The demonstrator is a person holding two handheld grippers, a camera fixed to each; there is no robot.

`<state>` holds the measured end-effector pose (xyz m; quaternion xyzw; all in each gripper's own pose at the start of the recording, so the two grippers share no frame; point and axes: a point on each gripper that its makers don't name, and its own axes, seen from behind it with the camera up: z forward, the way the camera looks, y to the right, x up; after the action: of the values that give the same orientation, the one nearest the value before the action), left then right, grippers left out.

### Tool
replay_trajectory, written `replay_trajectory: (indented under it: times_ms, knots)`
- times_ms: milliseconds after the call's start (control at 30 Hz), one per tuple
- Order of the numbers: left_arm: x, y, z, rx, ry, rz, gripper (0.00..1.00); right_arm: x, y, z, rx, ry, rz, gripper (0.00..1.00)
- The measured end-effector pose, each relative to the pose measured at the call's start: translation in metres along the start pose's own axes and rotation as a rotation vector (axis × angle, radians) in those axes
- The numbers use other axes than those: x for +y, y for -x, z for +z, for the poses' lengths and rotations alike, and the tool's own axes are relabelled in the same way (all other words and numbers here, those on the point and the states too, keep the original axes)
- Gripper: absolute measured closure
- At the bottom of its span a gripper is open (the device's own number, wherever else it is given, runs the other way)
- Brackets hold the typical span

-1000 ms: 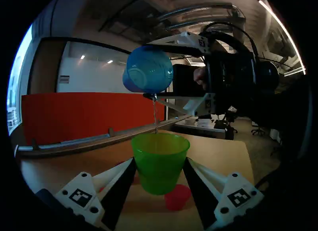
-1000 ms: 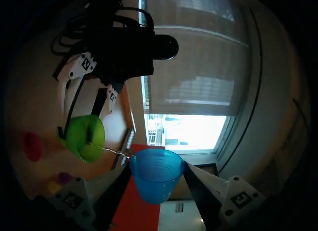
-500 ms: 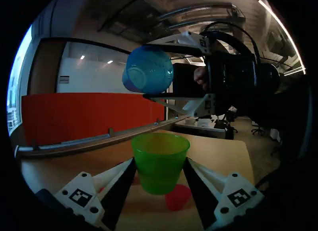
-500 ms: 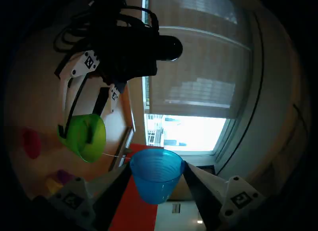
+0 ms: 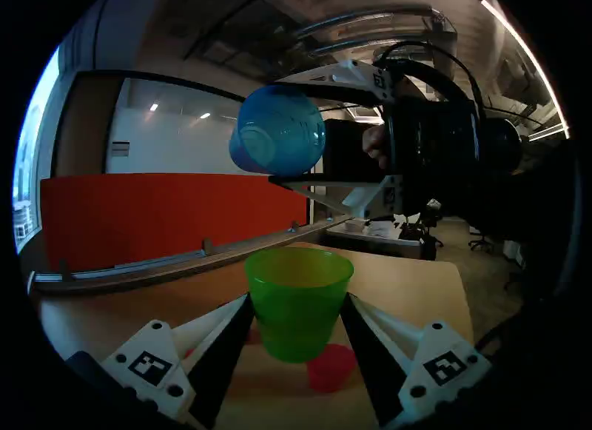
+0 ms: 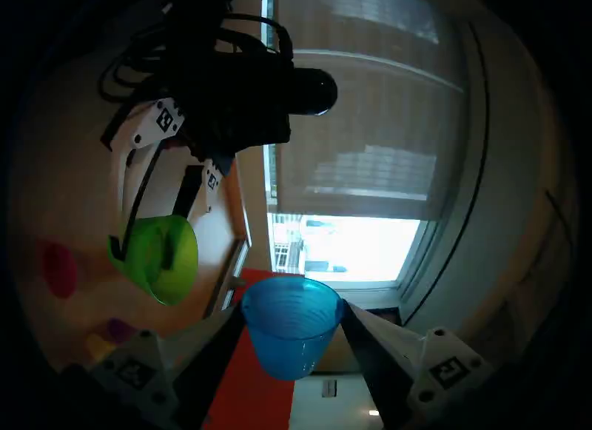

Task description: Pour water

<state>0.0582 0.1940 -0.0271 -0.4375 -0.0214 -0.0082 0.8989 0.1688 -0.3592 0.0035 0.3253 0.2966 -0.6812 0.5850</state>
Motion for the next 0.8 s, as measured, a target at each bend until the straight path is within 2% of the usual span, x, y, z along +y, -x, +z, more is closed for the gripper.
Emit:
replay_trajectory:
  times_ms: [433,800]
  knots:
    - [0.000,-0.001,0.000,-0.002,-0.002,0.005,0.19,0.001,0.009,0.000,0.009,0.023,0.116,0.07]
    - [-0.001,-0.002,-0.002,-0.006,-0.004,0.010,0.19,-0.003,0.015,-0.001,0.017,0.040,0.271,0.07]
